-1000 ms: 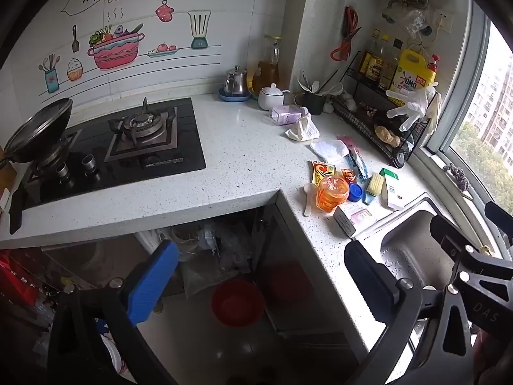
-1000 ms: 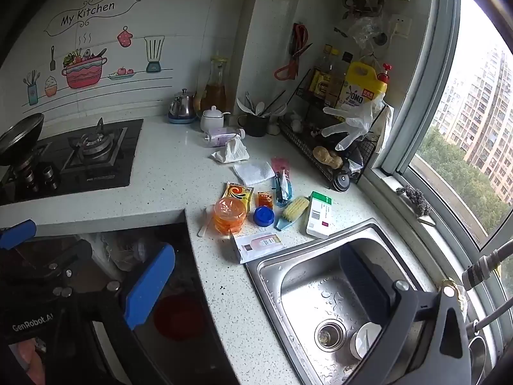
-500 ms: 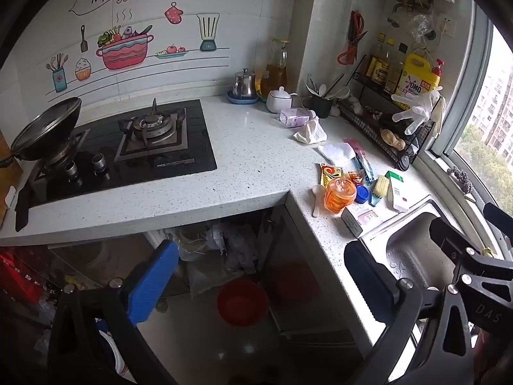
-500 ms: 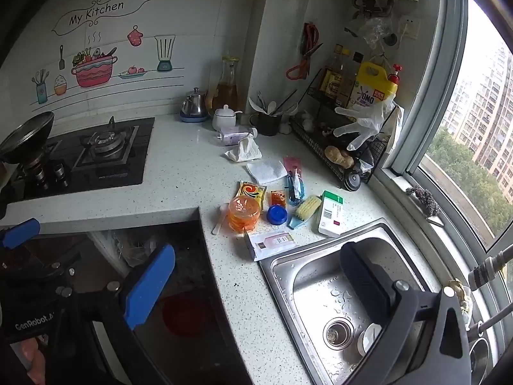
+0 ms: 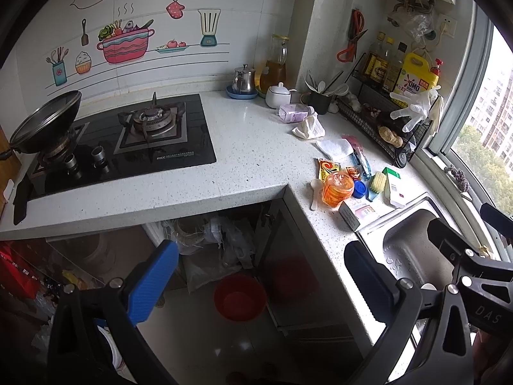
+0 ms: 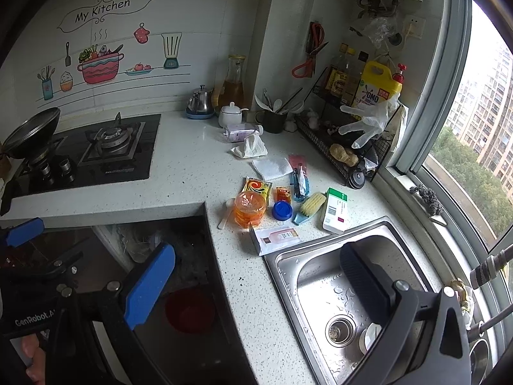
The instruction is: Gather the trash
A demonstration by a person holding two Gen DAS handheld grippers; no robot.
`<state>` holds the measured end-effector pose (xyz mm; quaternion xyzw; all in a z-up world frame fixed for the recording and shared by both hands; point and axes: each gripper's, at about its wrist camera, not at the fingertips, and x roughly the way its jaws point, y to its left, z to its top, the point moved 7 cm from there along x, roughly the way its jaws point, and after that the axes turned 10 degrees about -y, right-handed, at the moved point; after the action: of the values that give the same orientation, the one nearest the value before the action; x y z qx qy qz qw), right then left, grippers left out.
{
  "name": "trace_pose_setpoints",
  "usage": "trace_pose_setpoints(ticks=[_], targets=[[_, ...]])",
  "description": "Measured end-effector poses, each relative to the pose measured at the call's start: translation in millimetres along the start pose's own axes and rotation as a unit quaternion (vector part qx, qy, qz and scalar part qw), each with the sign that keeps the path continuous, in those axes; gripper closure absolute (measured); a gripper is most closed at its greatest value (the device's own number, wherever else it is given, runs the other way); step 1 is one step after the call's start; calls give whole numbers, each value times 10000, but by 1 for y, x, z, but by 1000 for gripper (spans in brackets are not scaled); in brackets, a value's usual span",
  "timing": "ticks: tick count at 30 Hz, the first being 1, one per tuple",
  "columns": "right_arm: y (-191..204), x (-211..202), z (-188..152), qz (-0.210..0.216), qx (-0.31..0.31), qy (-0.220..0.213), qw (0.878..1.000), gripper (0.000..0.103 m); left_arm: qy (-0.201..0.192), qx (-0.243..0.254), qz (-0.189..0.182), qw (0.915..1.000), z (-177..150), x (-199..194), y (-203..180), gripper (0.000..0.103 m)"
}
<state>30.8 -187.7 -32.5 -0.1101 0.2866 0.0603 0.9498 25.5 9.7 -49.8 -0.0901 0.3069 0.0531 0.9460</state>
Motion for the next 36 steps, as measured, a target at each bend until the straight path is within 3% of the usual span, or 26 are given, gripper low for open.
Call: trace_pose_setpoints(ticks=[36], targets=[[5, -6, -5, 199, -47, 116, 9997, 0, 83, 119, -9, 9999, -9, -10, 2, 0]])
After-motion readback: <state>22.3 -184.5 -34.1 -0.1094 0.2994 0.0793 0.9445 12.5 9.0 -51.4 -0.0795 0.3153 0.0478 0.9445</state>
